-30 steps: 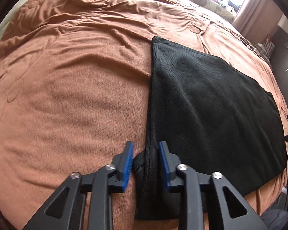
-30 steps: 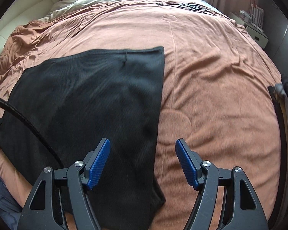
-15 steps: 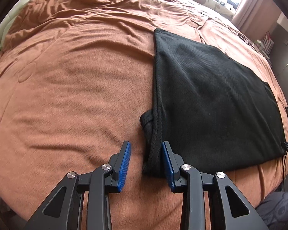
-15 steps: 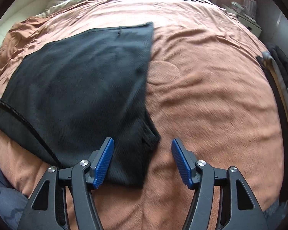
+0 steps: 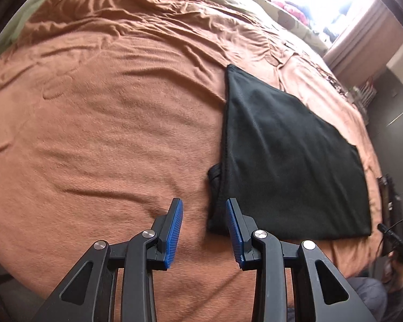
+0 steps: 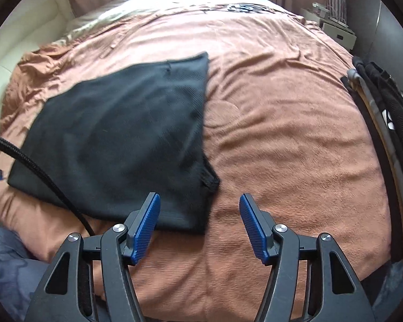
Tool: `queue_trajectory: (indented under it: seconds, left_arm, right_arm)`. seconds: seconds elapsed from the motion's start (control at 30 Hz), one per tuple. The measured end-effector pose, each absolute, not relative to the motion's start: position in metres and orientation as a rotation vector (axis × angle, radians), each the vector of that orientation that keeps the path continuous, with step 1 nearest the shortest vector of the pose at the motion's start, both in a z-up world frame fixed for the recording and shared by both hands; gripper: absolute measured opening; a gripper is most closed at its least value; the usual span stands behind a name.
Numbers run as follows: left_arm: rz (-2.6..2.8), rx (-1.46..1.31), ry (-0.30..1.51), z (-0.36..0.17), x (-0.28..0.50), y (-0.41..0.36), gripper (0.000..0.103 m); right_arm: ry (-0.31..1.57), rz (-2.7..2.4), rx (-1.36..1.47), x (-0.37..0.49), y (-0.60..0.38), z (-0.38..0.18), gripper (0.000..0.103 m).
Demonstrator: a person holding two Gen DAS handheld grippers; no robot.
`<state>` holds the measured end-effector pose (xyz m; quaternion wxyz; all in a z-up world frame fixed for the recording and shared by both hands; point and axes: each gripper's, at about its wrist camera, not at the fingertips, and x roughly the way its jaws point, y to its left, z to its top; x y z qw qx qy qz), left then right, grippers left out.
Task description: Fold small clothes
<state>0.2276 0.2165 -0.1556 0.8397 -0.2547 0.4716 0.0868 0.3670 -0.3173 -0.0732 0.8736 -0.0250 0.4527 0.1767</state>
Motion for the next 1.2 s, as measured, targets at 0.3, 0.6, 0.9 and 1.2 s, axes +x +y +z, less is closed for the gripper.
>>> queue_trajectory:
  seconds: [0.3, 0.6, 0.9, 1.2]
  left_arm:
    - [0.139, -0.628, 1.058, -0.181, 0.237, 0.207, 0.036]
    - [0.141, -0.788, 1.039, -0.193, 0.228, 0.209, 0.035]
    - [0.136, -0.801, 0.972, -0.190, 0.223, 0.209, 0.007]
    - [0.124, -0.805, 0.929, -0.183, 0.213, 0.211, 0.007]
  right_arm:
    - [0.936, 0.483, -0.043, 0.363, -0.290, -0.065, 0.040]
    - [0.950, 0.641, -0.112, 0.371, -0.232, -0.076, 0.027]
    - [0.969, 0.821, -0.246, 0.390, -0.169, -0.092, 0.018]
    - [0.998, 0.986, -0.397, 0.408, -0.116, -0.116, 0.012]
